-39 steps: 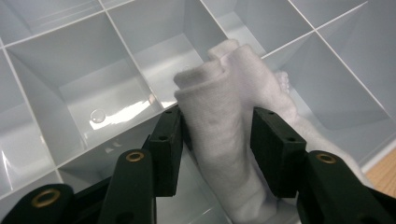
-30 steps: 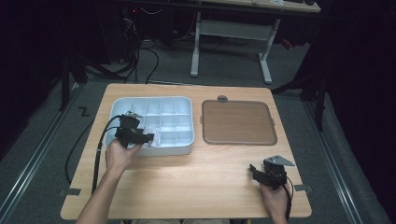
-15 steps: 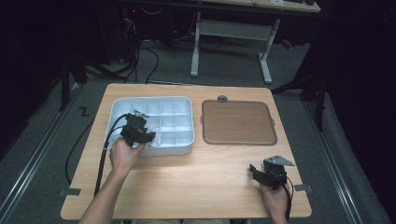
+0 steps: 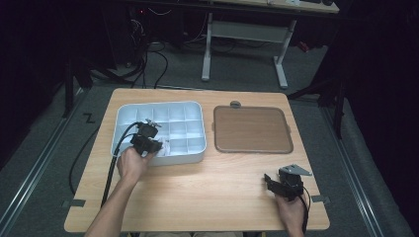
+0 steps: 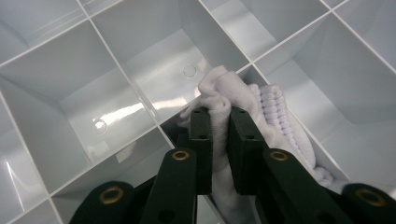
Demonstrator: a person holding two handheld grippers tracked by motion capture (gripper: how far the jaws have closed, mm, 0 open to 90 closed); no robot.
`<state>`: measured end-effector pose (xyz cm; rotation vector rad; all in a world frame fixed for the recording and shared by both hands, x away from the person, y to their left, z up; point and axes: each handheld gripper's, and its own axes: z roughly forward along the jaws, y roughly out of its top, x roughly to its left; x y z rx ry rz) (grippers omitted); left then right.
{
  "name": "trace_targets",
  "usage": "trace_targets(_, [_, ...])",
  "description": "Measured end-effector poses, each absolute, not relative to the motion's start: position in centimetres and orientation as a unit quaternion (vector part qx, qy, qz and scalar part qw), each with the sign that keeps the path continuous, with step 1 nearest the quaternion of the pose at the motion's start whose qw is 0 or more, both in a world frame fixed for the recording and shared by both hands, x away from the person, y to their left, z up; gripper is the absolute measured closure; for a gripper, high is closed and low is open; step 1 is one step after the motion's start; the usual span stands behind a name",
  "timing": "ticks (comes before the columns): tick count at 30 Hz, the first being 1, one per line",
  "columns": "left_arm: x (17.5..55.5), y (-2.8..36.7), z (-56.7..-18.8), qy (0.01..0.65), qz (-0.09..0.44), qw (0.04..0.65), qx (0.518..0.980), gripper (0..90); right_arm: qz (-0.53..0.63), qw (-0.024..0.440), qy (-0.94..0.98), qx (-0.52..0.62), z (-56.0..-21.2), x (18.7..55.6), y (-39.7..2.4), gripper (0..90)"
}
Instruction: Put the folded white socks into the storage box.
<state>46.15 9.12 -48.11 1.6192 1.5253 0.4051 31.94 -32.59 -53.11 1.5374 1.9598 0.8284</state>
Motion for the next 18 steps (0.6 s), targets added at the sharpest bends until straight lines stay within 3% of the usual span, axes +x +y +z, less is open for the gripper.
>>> trace_targets(11, [46.5,9.1,-48.9,0.611,0.157,0.41,0.659,81.5,0.305,0.255,0.722,0.566,-53.1,31.9,-32.6,37.2])
trace_targets(18, [45.8,9.6,-48.0,0.615,0.153,0.447,0.632,69.2,0.305,0.255,0.722,0.566,-53.1,31.9,-32.6,37.1])
